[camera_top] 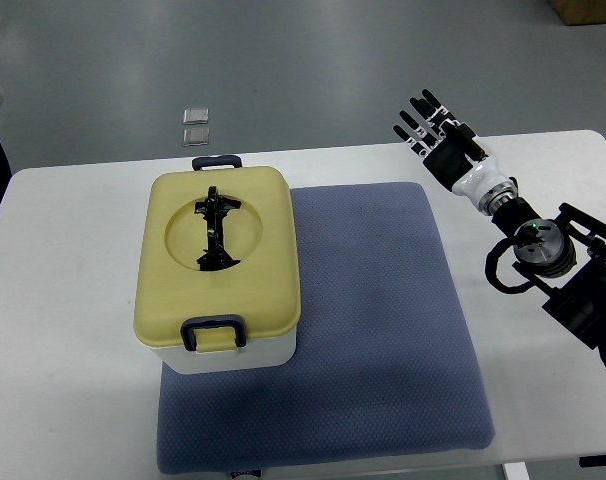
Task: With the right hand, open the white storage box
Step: 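Move the right hand over the yellow lid toward its black top handle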
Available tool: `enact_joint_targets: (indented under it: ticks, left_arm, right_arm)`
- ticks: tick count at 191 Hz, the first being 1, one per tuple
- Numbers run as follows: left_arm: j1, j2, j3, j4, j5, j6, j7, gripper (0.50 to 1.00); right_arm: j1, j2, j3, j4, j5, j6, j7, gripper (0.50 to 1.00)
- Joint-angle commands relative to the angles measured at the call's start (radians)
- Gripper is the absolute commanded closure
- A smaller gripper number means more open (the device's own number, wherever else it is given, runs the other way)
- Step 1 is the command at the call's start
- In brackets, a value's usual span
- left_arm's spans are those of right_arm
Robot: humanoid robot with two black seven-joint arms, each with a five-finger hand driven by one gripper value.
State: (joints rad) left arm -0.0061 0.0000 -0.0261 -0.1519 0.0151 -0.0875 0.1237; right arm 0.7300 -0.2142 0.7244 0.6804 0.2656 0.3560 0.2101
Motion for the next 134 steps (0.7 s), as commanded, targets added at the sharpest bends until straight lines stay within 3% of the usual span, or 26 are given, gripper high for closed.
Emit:
enact_joint_targets:
  ticks: [1, 49, 77, 112, 129, 134]
  left_arm:
    - [0.000, 0.000, 0.001, 0.000, 0.000, 0.000, 0.001, 0.500]
    - [0.000, 0.000, 0.000, -0.005, 0.000, 0.000, -0.001, 0.500]
    - [0.000, 0.000, 0.000, -0.006, 0.000, 0.000, -0.001, 0.500]
    - [0.000, 0.000, 0.003, -0.014, -0.001, -0.002, -0.001, 0.500]
    - [0.000, 0.000, 0.003, -0.017, -0.001, -0.014, 0.001, 0.500]
    - [0.000, 0.000, 0.003, -0.017, -0.001, -0.014, 0.001, 0.500]
  right_arm:
    - [-0.001, 0.001, 0.006, -0.007, 0.006, 0.006, 0.000, 0.574]
    - [0.003, -0.001, -0.025, 0.002, -0.029, 0.011, 0.000, 0.574]
    - [0.063, -0.016, -0.036, 0.007, -0.213, 0.035, -0.001, 0.574]
    - [0.223, -0.060, -0.077, 0.008, -0.626, 0.144, -0.043, 0.574]
    - [0.334, -0.097, -0.095, 0.010, -0.861, 0.255, -0.047, 0.574]
    - [0.367, -0.100, -0.099, 0.010, -0.908, 0.255, -0.049, 0.574]
